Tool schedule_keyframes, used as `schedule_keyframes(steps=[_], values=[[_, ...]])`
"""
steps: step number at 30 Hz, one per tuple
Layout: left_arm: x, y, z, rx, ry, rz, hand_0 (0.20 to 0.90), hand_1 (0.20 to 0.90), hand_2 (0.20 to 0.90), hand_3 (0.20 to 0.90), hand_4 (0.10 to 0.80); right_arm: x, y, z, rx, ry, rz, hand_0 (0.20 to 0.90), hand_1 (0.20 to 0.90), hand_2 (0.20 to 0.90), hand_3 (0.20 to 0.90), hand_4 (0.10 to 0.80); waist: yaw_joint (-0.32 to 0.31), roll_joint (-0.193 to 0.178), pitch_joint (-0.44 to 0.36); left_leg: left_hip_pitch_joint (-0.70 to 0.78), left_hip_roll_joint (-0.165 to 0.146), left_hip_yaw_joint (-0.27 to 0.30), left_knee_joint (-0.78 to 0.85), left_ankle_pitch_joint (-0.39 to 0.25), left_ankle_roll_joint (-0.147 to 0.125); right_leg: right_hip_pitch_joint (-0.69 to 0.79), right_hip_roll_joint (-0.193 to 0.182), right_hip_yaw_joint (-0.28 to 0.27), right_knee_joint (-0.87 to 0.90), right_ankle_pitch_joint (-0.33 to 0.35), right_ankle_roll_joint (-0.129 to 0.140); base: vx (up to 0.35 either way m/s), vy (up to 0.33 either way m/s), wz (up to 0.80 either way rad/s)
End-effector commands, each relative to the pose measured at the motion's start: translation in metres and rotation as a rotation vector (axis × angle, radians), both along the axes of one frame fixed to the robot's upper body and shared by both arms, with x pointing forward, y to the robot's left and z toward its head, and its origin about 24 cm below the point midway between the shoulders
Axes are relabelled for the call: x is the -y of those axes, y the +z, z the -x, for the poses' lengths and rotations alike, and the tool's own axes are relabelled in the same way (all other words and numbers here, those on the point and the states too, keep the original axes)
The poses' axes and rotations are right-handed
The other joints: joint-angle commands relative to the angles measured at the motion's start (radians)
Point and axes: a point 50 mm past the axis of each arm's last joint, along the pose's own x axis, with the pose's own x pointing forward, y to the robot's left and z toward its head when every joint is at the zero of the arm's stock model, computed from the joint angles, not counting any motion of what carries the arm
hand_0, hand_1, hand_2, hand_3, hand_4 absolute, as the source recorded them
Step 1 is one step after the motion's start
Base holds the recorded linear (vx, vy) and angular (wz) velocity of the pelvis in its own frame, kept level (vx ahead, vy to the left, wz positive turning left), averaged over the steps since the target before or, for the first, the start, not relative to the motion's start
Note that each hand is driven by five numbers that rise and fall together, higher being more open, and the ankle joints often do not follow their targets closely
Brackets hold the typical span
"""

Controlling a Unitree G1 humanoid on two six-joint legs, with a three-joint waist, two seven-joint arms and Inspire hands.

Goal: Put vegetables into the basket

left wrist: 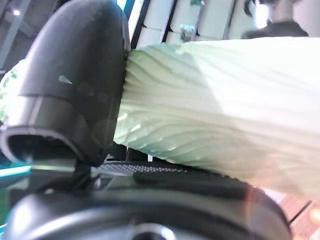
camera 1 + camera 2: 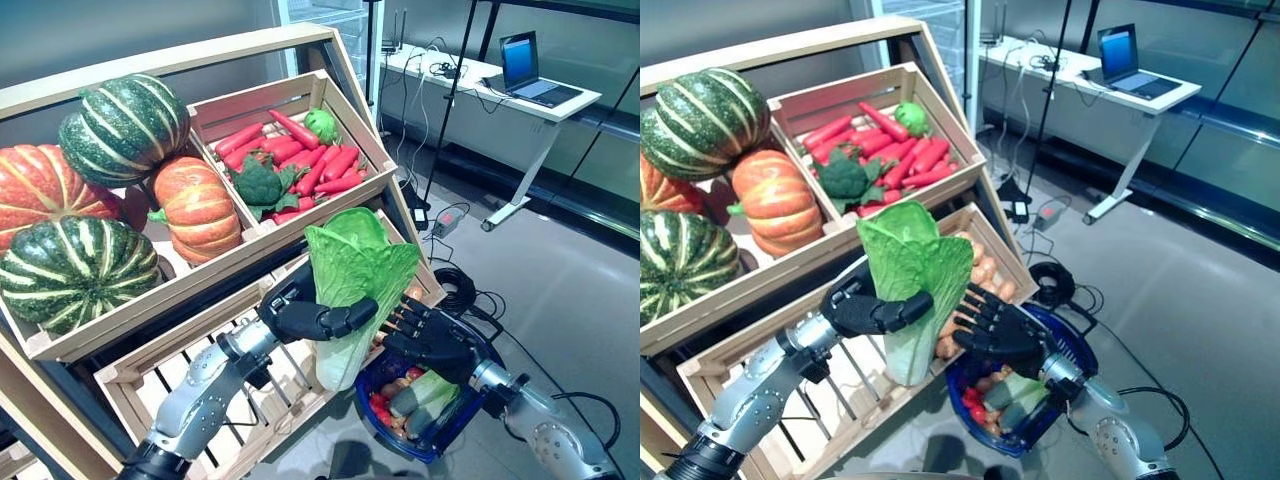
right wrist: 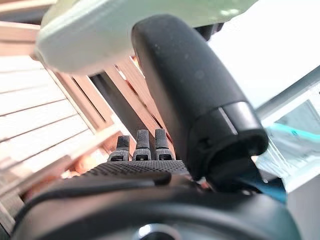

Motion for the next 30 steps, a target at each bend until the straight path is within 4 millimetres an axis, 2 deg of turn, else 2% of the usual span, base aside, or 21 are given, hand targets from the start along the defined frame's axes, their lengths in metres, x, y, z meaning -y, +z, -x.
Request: schedule_keyframes(steps=[1,6,9,21,30], values=[[-0.016,0.055,-0.009,0.331,0.132,0.076,0.3,0.3,0.3,0.3,0.4,-0.009,0.041,-0.012,0.225,0.039,-0.039,0.9,0.9,0.9,0.9,0.8,-0.018,-0.042,-0.046,-0.005,0.018,-0.014,0.002,-0.028,-0.034,0.041,-0.048,-0.014,0.002,0.031,0.027,0.0,0.0,0.0],[-0.023,0.06,-0.012,0.389,0.215,0.055,0.3,0.3,0.3,0.3,0.4,-0.015,0.039,-0.013,0.209,0.072,-0.062,0.9,0.9,0.9,0.9,0.8,-0.016,-0.042,-0.044,-0.006,0.019,-0.015,0.002,-0.028,-0.036,0.041,-0.047,-0.014,0.002,0.027,0.024,0.0,0.0,0.0],[-0.02,0.063,-0.013,0.416,0.216,0.075,0.3,0.3,0.3,0.3,0.4,-0.022,0.037,-0.013,0.194,0.097,-0.075,0.9,0.9,0.9,0.9,0.8,-0.015,-0.042,-0.043,-0.006,0.019,-0.017,0.002,-0.029,-0.036,0.042,-0.048,-0.014,0.002,0.026,0.023,0.0,0.0,0.0],[0.014,0.067,-0.012,0.423,0.07,0.186,0.3,0.3,0.3,0.3,0.4,-0.073,0.03,-0.009,0.116,0.286,-0.217,0.9,0.9,0.9,0.9,0.8,-0.004,-0.04,-0.045,-0.001,0.014,-0.03,0.002,-0.033,-0.036,0.049,-0.048,-0.009,0.002,0.024,0.023,0.0,0.0,0.0],[0.044,0.064,-0.008,0.342,-0.101,0.305,0.3,0.3,0.3,0.3,0.4,-0.099,0.039,-0.011,0.131,0.338,-0.306,0.9,0.9,0.9,0.9,0.8,0.0,-0.04,-0.043,-0.001,0.013,-0.032,0.002,-0.033,-0.032,0.048,-0.045,-0.003,0.002,0.025,0.022,0.0,0.0,0.0]])
